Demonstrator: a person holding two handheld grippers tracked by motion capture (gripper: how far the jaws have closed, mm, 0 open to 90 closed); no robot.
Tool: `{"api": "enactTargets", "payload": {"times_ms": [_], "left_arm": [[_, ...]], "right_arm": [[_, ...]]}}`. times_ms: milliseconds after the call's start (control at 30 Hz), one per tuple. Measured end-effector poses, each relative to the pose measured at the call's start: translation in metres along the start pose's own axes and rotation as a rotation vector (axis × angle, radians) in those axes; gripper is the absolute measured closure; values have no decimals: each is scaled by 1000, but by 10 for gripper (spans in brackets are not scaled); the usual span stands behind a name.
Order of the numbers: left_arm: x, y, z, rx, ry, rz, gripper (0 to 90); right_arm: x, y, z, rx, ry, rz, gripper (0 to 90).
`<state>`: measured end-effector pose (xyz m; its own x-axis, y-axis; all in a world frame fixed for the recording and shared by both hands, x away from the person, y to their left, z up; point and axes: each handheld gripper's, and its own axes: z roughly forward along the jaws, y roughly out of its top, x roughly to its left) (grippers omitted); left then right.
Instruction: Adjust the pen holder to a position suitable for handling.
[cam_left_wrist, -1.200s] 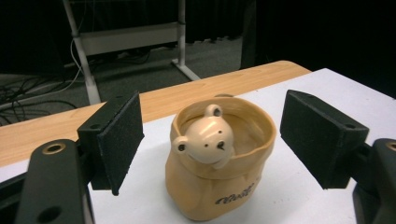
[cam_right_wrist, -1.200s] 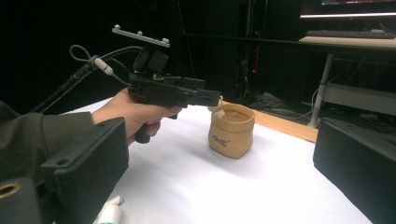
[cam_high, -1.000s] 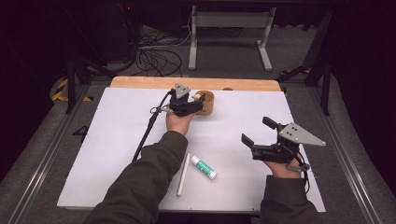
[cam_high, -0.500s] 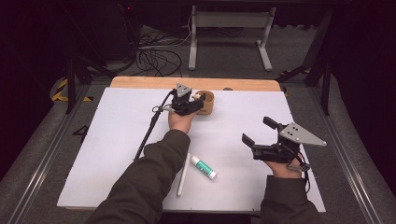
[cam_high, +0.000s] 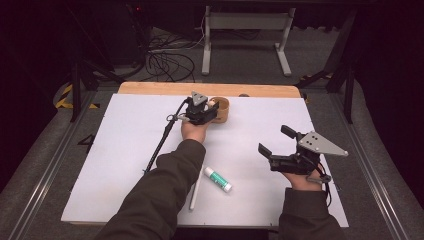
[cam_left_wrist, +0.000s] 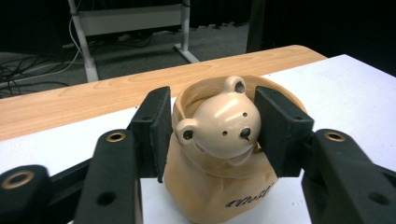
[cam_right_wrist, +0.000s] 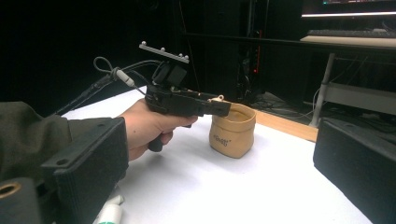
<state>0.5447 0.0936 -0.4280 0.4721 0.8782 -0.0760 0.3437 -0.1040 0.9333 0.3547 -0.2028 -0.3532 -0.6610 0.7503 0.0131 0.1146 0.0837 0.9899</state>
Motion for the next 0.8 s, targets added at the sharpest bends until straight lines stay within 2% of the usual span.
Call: {"api": "enactTargets", "payload": {"times_ms": [400, 567, 800], "left_arm": [[-3, 0, 1, 20, 10, -16, 518], [0, 3, -2, 40, -10, -78, 544], [3, 5, -7, 75, -43, -107, 561]], "right_arm": [[1, 0, 1, 3, -1, 3, 41], [0, 0, 0, 5, -1, -1, 41], [0, 0, 0, 7, -4, 2, 41]]}}
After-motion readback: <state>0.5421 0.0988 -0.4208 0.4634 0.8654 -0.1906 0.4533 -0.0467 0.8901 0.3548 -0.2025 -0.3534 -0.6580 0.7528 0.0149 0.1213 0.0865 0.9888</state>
